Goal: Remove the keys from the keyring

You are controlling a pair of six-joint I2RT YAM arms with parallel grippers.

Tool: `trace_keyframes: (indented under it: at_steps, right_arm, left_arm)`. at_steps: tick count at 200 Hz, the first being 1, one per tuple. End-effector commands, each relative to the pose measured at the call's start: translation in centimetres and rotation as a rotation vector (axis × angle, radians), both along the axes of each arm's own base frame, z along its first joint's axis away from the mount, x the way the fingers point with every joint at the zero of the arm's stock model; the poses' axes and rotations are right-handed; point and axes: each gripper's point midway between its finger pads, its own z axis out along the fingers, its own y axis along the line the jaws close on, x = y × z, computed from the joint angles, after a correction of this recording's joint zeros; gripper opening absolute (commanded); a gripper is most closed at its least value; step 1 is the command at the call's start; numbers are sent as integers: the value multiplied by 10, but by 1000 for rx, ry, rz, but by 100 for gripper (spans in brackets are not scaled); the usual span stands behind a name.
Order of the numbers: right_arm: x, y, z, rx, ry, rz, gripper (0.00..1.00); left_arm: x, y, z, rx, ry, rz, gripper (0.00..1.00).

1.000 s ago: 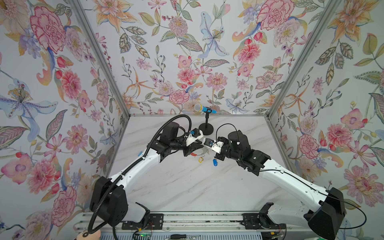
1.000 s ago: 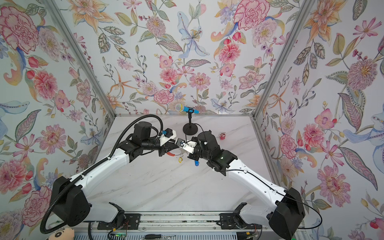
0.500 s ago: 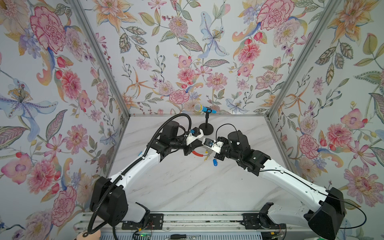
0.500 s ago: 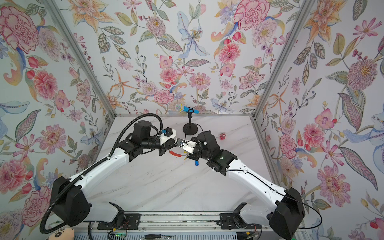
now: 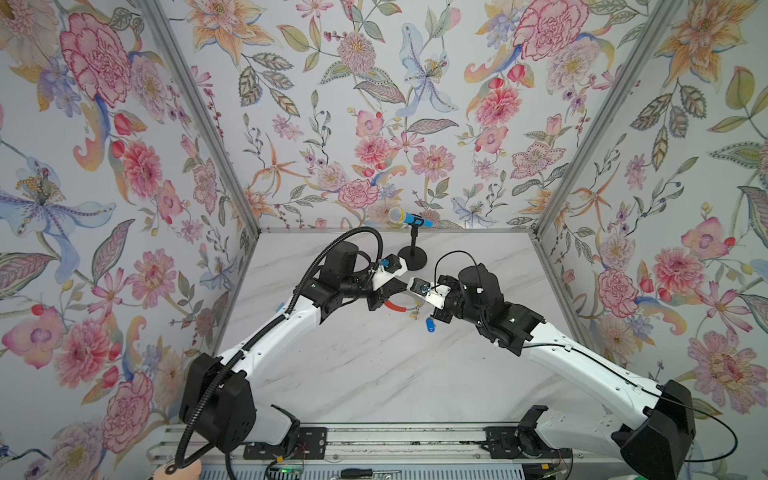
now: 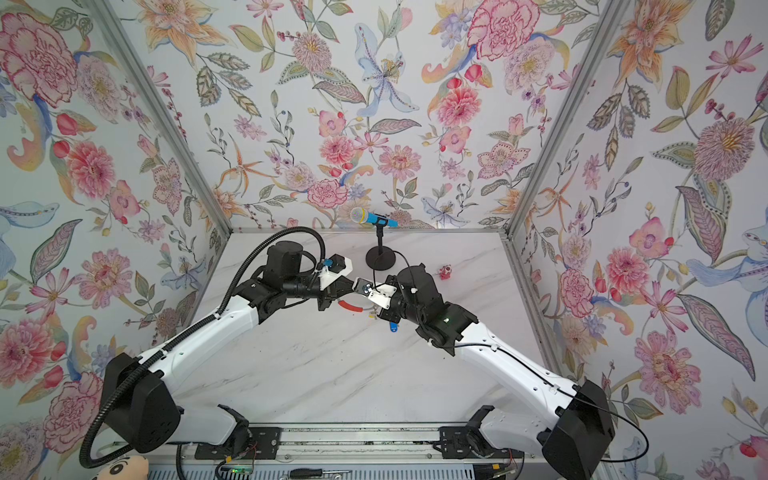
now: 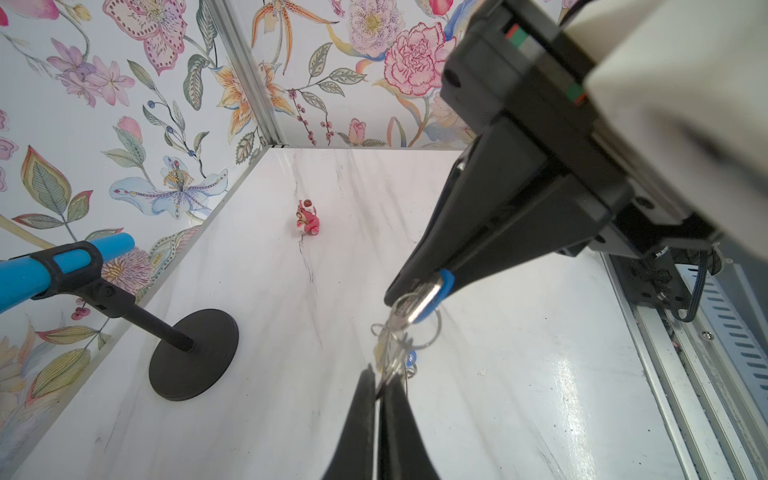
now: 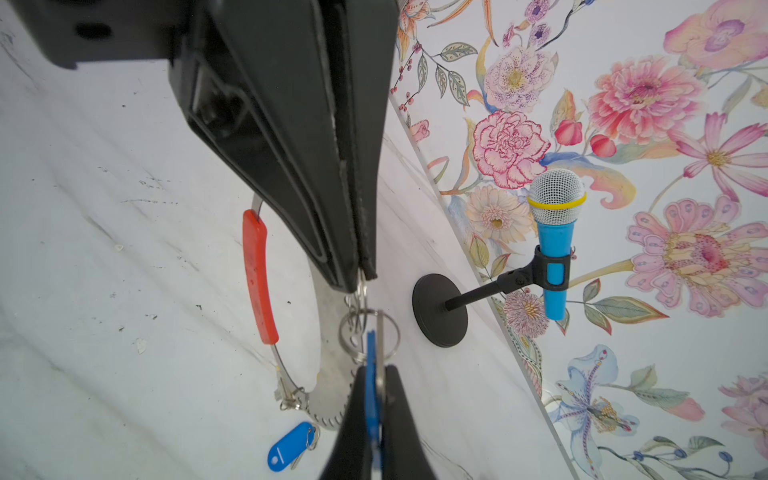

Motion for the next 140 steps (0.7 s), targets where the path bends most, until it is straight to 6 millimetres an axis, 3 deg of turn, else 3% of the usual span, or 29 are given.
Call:
trace_keyframes:
  at_steps: [1,7,26,62,99,140]
  right_arm:
    - [-1,-7,5,12,-11,-25,0]
    - [-1,-7,5,13,-10,-25,0]
    - [-1,-7,6,16,-14,-26,0]
    - [-1,-8,5,13,-11,-27,0]
    - [-2,-7,5,16,-12,-23,0]
    - [-5,-6,7,24,-13,-10,0]
  left_arm:
    - [-3,-1,16,-25,-51,3,0]
    - [-3,-1,16,-26,-50,5,1]
    - [-4,0,19,-30,-54,10,18]
    - [-8,3,31,-45,-72,12,34]
    - [-10,2,39,-42,-81,-4,39]
    - [-7,-1,32,28,-76,-33,38]
